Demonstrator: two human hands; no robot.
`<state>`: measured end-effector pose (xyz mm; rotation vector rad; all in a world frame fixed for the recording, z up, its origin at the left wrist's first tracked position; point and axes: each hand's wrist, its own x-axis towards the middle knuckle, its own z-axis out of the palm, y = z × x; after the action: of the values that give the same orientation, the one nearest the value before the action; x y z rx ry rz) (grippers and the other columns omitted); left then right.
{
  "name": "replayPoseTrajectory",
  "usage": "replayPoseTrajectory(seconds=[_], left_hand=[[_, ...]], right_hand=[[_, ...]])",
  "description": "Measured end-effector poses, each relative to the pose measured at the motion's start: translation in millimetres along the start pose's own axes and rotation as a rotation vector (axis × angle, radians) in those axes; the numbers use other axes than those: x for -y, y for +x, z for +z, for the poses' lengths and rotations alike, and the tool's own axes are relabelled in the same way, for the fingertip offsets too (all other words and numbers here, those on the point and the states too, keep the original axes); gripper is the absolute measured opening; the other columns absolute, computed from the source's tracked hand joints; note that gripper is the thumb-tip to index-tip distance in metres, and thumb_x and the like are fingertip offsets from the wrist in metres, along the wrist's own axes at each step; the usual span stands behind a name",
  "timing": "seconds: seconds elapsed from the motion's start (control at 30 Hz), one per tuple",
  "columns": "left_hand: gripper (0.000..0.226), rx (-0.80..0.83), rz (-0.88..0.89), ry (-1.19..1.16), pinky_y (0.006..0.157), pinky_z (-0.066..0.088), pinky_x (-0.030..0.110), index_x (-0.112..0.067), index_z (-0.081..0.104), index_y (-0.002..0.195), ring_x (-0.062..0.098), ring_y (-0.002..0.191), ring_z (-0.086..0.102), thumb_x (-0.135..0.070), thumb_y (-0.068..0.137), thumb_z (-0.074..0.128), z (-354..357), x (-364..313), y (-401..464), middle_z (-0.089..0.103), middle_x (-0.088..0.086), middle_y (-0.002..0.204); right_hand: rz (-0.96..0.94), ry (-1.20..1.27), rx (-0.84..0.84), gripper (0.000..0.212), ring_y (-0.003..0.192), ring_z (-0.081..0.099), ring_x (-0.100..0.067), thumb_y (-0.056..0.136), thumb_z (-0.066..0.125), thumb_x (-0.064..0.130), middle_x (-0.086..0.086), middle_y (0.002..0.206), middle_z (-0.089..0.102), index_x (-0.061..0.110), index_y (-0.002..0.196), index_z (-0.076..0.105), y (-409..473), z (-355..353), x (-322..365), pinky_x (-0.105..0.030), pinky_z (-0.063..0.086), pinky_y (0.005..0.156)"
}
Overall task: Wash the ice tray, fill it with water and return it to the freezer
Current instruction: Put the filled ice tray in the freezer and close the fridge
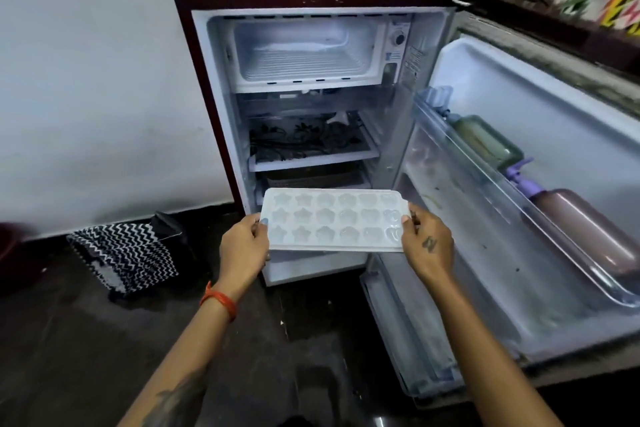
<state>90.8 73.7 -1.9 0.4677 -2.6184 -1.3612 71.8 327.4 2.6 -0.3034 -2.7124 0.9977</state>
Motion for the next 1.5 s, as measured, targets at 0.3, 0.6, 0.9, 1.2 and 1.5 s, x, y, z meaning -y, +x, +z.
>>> replayPoseTrajectory(seconds=[0.3, 0.6, 0.9, 1.2, 1.5], left_hand=[[0.028, 0.01, -0.119, -0.12, 0.043, 0.045, 0.018, -0.009, 0.059, 0.121, 0.015, 0.051, 0.054, -0.015, 0.098, 0.044, 5.3, -2.1, 56.2, 0.059, 0.002, 0.074], [0.028, 0.003, -0.086, -0.114, 0.041, 0.042, 0.011, -0.009, 0.06, 0.121, 0.009, 0.045, 0.053, -0.013, 0.099, 0.043, 2.6, -9.1, 127.9, 0.057, 0.0, 0.065], [0.027, -0.002, -0.075, -0.164, 0.042, 0.044, 0.013, -0.007, 0.059, 0.119, 0.013, 0.053, 0.053, -0.014, 0.1, 0.042, 5.5, -25.1, 182.7, 0.054, -0.002, 0.067], [0.021, -0.082, -0.026, -0.206, 0.047, 0.046, 0.016, -0.008, 0.062, 0.111, 0.002, 0.04, 0.053, -0.016, 0.098, 0.047, 11.3, -46.8, 238.1, 0.057, 0.001, 0.064], [0.017, -0.182, 0.024, -0.254, 0.055, 0.047, 0.023, -0.01, 0.065, 0.101, 0.0, 0.035, 0.05, -0.02, 0.096, 0.053, 17.4, -63.4, 301.7, 0.057, 0.003, 0.053]], right_hand=[[-0.045, 0.008, 0.038, 0.03, 0.099, 0.059, -0.034, 0.095, 0.046, 0.016, -0.015, 0.106, 0.067, 0.01, 0.119, 0.062, 64.0, 26.9, 16.5, -0.037, 0.045, 0.078], [-0.022, 0.045, 0.048, 0.03, 0.101, 0.059, -0.037, 0.094, 0.048, 0.017, -0.015, 0.109, 0.068, 0.012, 0.12, 0.062, 122.5, 56.9, 44.2, -0.041, 0.048, 0.084], [0.017, 0.095, 0.043, 0.029, 0.104, 0.059, -0.038, 0.095, 0.048, 0.016, -0.019, 0.111, 0.067, 0.008, 0.119, 0.062, 177.2, 69.8, 69.9, -0.036, 0.044, 0.083], [-0.06, 0.181, 0.012, 0.026, 0.103, 0.059, -0.039, 0.094, 0.05, 0.011, -0.022, 0.107, 0.068, 0.0, 0.113, 0.064, 242.8, 78.3, 90.5, -0.037, 0.044, 0.082], [-0.067, 0.242, -0.004, 0.034, 0.116, 0.055, -0.036, 0.095, 0.052, 0.018, -0.019, 0.122, 0.063, 0.007, 0.126, 0.06, 315.2, 96.1, 111.8, -0.035, 0.042, 0.096]])
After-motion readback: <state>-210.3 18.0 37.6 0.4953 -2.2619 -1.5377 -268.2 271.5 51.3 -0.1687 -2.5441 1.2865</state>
